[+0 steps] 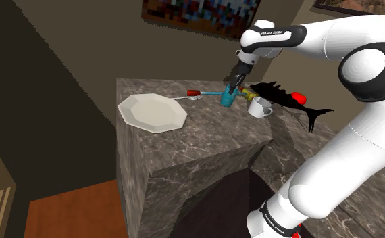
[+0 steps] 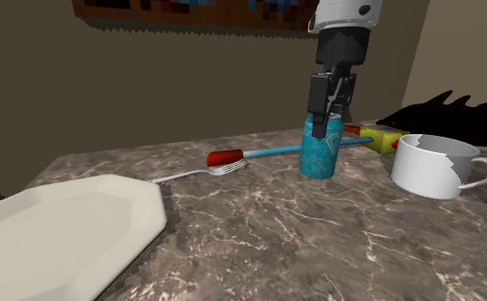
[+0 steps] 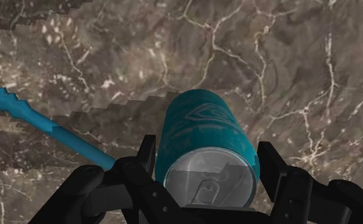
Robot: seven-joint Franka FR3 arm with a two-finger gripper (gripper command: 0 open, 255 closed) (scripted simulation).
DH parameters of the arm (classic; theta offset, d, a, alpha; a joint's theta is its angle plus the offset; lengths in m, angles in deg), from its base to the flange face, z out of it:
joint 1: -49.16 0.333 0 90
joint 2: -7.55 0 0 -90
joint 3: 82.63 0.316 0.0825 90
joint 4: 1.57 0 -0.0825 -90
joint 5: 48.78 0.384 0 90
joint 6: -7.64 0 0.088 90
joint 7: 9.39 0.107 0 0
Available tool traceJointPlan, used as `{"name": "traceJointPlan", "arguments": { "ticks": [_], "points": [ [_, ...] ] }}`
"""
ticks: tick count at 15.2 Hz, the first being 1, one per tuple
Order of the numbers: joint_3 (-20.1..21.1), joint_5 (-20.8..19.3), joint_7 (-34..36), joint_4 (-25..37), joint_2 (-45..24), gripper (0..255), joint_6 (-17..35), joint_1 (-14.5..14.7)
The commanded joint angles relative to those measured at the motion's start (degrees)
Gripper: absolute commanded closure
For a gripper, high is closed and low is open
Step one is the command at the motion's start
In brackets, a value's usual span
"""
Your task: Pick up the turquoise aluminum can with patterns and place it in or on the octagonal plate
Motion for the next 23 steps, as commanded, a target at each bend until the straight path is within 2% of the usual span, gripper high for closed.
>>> {"name": "traceJointPlan", "arguments": {
  "ticks": [1, 16, 23],
  "points": [
    [0.0, -0.1, 0.1, 1.0, 0.2, 255, -1.2, 0.0],
    [0.1, -0.1, 0.3, 11.9, 0.2, 255, -12.1, 0.0],
    [5.5, -1.1, 10.5, 9.2, 3.5, 255, -12.4, 4.7]
  ]
}}
